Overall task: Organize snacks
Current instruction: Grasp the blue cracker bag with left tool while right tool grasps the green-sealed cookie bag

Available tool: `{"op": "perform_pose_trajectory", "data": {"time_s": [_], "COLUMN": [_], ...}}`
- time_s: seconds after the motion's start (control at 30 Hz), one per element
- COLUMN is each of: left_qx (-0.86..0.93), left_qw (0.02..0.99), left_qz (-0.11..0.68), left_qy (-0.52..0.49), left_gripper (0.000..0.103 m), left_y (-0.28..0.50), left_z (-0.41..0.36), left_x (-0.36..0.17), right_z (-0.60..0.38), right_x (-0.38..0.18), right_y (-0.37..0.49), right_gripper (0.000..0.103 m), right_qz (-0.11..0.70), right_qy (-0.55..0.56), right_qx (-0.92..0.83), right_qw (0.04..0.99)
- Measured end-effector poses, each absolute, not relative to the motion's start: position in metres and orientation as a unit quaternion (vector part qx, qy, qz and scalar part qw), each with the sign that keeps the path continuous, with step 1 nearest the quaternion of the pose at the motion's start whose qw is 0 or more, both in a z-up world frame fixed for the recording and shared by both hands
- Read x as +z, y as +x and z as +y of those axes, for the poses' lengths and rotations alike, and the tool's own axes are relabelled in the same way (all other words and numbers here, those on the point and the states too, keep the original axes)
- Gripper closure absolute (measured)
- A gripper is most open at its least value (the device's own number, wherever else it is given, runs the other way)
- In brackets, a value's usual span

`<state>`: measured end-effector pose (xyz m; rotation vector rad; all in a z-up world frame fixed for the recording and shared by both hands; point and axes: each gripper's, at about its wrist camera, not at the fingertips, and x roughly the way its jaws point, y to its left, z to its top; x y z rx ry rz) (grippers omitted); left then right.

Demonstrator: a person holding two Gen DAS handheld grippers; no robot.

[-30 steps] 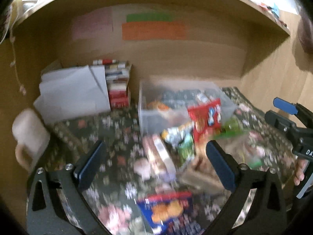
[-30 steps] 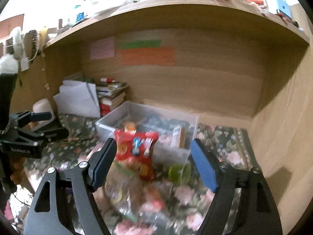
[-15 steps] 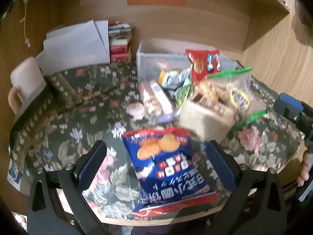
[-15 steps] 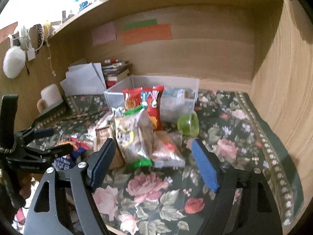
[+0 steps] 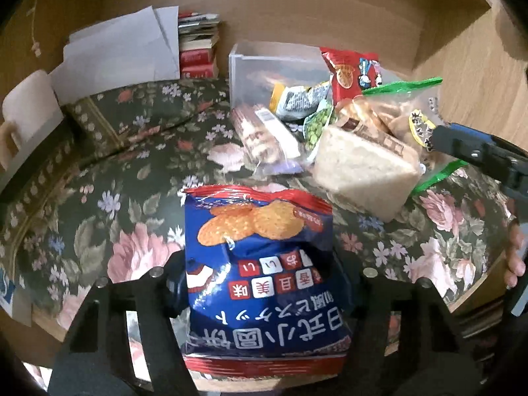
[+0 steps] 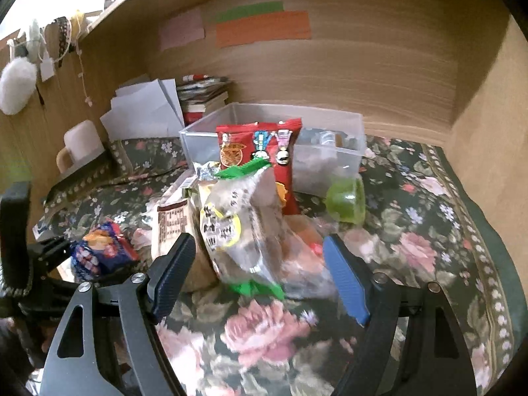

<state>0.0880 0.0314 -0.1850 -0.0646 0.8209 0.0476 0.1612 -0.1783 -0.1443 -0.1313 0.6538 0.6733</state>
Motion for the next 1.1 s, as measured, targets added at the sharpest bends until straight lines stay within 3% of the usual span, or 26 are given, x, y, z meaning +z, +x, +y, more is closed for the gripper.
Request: {"op": "perform_pose_trajectory", "data": {"time_s": [0.2,0.23,0.3,0.37,0.4,1.1], "left_qx": [0.016,0.017,0.021,0.024,0.024,0.005], "left_qw": [0.919,0.920,0.923,0.927,0.929,0.965], "left_qz": [0.392,0.389,0.380,0.370,0.367,0.260], "left_qy": [-0.045,-0.049,-0.051,-0.051,-0.051,-0.030], "left_gripper": [0.038,0.038,0.038,0.038,0.038,0.038], "left_y": [0.095,0.096,0.098,0.100,0.101,0.135], "left_z": [0.044,0.047,0.052,0.056,0.057,0.050], "left_x": [-0.178,-0.176,-0.170,-0.162,-0.159,-0.060], "right_z": [-0.158,-0.157,-0.156,-0.157,-0.157,-0.193], "right_x": [-0.153,-0.152,-0.151,-0.150,-0.149,-0.072], "right_y": [0.171,0.173,0.176,0.177,0.178,0.180], "right_gripper": [0.027,0.029,0.046,0.049,0.056,0.058], "right_qz": [0.323,0.323,0.326,0.327,0.326,0.235], "right_qy": [-0.082,-0.080,-0.077,-0.070,-0.068,-0.049], "right_qx": [0.329,0.329,0.330,0.332,0.337,0.300], "right_qw": [0.884,0.884,0.883,0.882,0.881,0.923]}}
